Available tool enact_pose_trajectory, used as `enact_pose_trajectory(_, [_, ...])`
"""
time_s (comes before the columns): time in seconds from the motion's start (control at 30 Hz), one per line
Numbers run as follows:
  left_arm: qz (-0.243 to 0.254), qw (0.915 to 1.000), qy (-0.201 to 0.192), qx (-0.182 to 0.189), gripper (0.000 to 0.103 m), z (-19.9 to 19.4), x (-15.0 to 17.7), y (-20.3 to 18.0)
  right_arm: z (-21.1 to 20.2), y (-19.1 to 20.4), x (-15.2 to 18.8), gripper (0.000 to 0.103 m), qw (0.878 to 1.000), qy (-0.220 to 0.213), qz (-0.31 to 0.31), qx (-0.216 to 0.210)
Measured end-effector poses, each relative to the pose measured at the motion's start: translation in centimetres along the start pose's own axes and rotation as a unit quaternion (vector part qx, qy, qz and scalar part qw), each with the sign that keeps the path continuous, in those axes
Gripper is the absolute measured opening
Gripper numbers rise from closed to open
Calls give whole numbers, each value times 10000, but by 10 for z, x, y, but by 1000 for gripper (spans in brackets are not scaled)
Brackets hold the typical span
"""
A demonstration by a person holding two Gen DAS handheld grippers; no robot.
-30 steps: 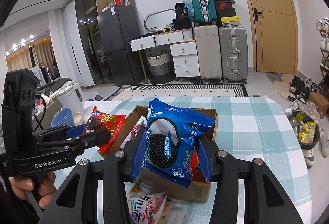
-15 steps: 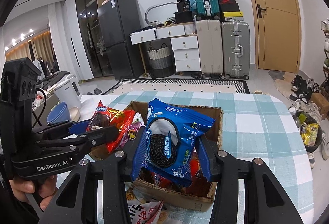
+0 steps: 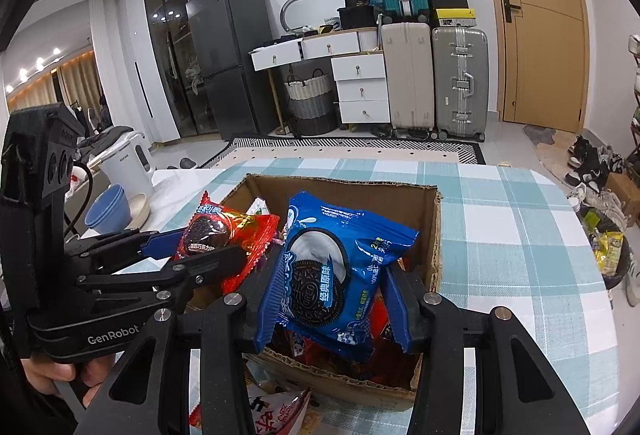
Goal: Organize snacks
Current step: 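Lower both Oreo packs into the box, then open both grippers to release the Oreo packs and pull back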
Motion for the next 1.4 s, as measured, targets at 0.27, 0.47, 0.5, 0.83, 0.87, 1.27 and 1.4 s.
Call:
enact_pose_trajectory(0.27, [54,9999,107,38,44,19,4,0,11,2,2,46,9998,110,-130,62])
enact_pose_trajectory(0.47, [118,9998,144,51,44,28,5,-2,16,1,8,46,9997,222,-124,43])
enact_pose_trajectory(0.5, [134,9998,133,44,44,29,6,-3,17,0,8,46,9996,241,-110,34])
enact_pose_trajectory(0.83, [199,9995,210,146,44,34,9,-6,14,-9,6,47,9999,163,-4,31])
enact_pose_trajectory(0.87, [194,9994,231,184,44,37,8,-7,14,-9,7,48,9999,166,-11,22])
enact_pose_trajectory(1.27, [170,9987,341,341,61,39,7,-5,-23,-19,7,89,9998,-84,125,98])
enact_pose_trajectory(1.4, [151,9994,175,263,83,21,5,-3,-34,-19,8,102,9997,-82,151,161])
Point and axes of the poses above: each gripper's, at about its wrist camera, not at the fingertips, and z roughly the way its jaws point, y to its left, x to its underside, the point moved 8 cm from there along z, roughly the way its jaws point, and after that the axes turned 7 degrees about x, right-handed, at the moved point
